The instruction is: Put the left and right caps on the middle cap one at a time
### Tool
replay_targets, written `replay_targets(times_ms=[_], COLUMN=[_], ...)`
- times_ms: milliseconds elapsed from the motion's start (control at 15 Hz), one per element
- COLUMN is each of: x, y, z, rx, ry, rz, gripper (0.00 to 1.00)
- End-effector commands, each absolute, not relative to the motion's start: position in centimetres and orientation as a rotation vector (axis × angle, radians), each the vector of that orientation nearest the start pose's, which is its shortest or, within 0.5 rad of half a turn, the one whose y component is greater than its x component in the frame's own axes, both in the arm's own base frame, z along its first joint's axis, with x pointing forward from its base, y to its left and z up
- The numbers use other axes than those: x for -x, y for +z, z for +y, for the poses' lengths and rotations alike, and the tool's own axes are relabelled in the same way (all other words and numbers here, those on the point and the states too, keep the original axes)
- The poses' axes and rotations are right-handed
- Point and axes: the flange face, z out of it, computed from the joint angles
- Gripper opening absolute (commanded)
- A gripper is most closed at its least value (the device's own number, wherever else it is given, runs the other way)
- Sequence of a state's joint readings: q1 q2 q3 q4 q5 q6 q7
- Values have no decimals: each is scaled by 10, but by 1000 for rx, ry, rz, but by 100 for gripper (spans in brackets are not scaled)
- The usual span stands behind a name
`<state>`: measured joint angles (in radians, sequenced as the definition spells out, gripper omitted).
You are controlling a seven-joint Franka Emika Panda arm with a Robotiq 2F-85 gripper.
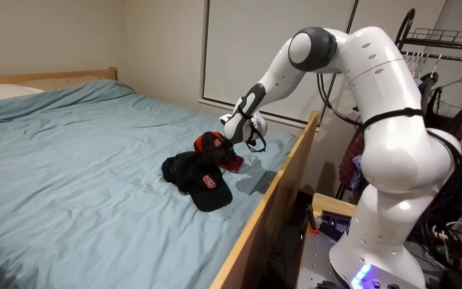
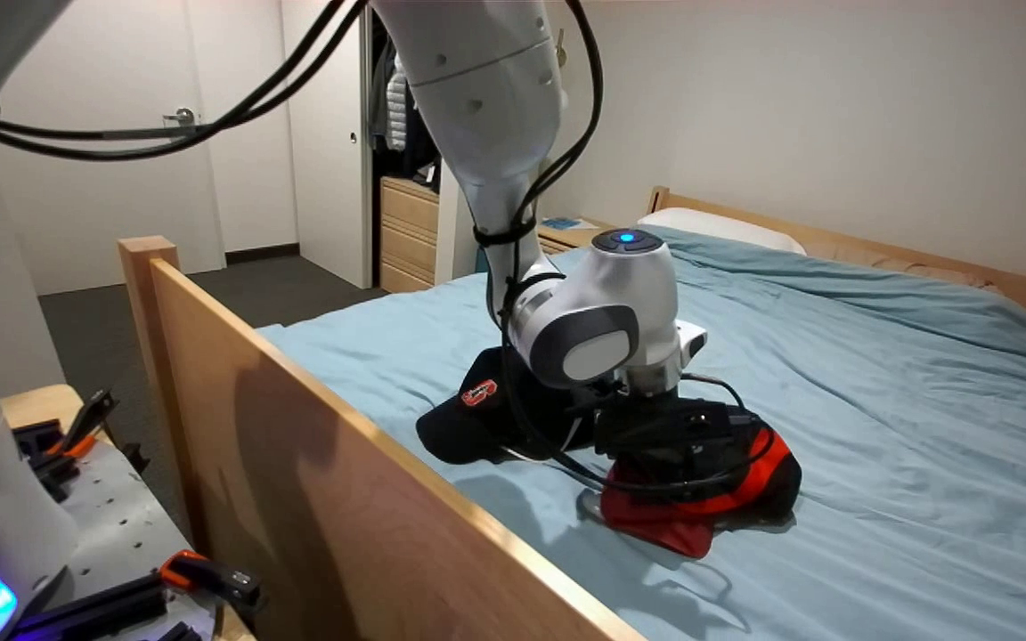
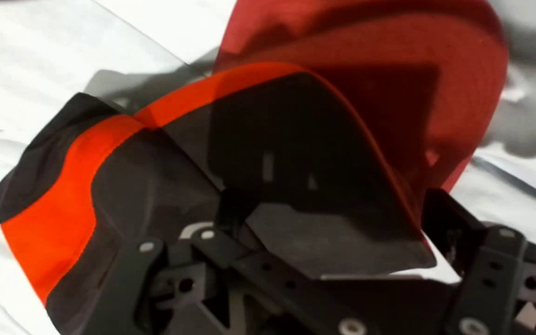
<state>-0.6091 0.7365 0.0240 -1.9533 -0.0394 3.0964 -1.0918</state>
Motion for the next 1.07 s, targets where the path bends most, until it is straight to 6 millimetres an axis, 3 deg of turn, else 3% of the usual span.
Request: replay_targets(times_ms=[0, 133, 733, 933, 1000], x=[-532, -532, -549, -551, -552], y=[139, 144, 193, 220, 230], z=[-354, -359, -381, -382, -380], rx=[3278, 3273, 3216, 3157, 3122], ry=[-583, -608, -730, -762, -776], rz=[-920, -924, -766, -747, -743], gripper=[75, 67, 9, 3, 6])
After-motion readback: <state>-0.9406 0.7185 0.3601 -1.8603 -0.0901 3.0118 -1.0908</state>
